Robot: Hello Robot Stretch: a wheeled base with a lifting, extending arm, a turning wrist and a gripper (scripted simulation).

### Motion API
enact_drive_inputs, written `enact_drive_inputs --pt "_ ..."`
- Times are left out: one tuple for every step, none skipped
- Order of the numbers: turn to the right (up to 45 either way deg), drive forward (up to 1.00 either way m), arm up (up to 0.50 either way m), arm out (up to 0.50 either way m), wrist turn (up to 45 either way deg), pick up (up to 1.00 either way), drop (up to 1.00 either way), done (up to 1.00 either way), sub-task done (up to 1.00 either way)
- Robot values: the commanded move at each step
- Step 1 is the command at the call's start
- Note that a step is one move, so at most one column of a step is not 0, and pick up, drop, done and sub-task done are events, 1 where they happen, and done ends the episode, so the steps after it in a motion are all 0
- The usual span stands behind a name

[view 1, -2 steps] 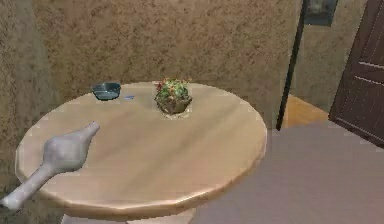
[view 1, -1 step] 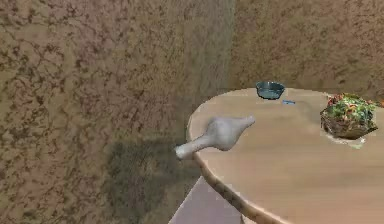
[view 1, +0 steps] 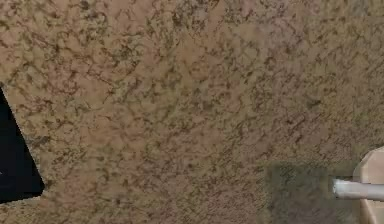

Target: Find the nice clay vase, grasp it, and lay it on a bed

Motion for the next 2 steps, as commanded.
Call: enact_drive_inputs --pt "-24.0 0.0 0.0 0.0 0.0 0.0 0.0 0.0 0.0" --pt "0.0 0.0 0.0 0.48 0.0 0.0 0.0 0.0 0.0"
